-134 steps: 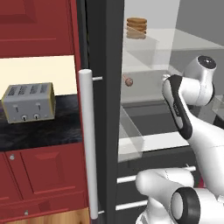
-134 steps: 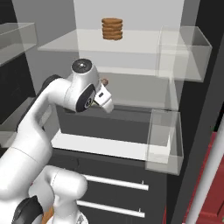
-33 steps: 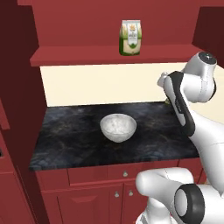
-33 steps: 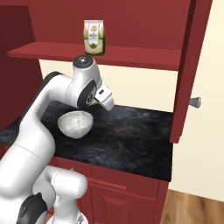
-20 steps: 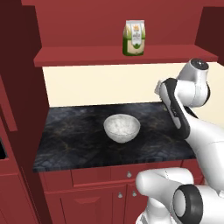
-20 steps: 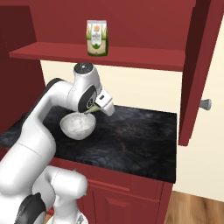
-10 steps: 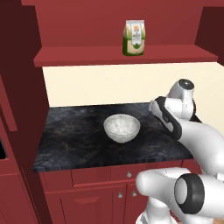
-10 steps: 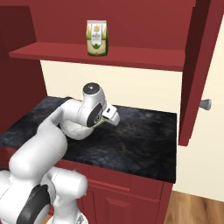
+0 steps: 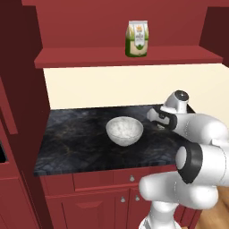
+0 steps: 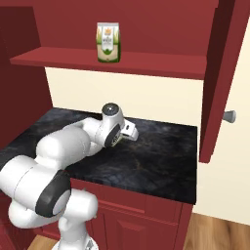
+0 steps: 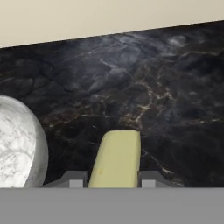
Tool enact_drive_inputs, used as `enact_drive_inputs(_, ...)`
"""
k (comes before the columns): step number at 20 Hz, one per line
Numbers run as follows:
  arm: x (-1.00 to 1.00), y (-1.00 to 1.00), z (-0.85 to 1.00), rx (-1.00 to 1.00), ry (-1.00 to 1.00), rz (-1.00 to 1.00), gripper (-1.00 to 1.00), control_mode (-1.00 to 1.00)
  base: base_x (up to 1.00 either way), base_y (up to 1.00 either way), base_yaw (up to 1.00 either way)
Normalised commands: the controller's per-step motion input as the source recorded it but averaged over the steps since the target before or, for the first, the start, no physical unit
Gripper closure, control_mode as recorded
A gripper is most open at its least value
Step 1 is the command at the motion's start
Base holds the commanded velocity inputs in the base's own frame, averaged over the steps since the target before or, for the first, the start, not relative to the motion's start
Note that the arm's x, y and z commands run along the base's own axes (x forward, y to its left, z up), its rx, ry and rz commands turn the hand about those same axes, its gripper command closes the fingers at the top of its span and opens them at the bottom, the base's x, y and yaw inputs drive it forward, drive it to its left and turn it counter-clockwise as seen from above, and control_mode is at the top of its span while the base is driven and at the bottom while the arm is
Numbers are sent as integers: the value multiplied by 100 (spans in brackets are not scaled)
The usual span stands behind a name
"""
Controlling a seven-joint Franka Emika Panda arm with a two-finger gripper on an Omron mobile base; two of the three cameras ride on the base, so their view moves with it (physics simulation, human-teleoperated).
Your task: Pick the egg and butter from the fridge and place them by the bowl for mixing.
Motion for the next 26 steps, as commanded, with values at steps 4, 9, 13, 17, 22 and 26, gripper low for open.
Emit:
enact_drive_inputs(4, 10, 0, -11, 0, 3, 5, 100, -100, 0, 0, 0)
enact_drive_inputs(9, 13, 0, -29, 0, 4, 11, 100, -100, 0, 0, 0)
enact_drive_inputs(13, 6, 0, -20, 0, 0, 16, 100, -100, 0, 0, 0)
enact_drive_inputs(17, 7, 0, -20, 0, 0, 16, 100, -100, 0, 0, 0)
enact_drive_inputs(22, 29, 0, -15, 0, 0, 9, 100, -100, 0, 0, 0)
enact_drive_inputs(26, 45, -2, -2, 0, 4, 0, -100, -100, 0, 0, 0)
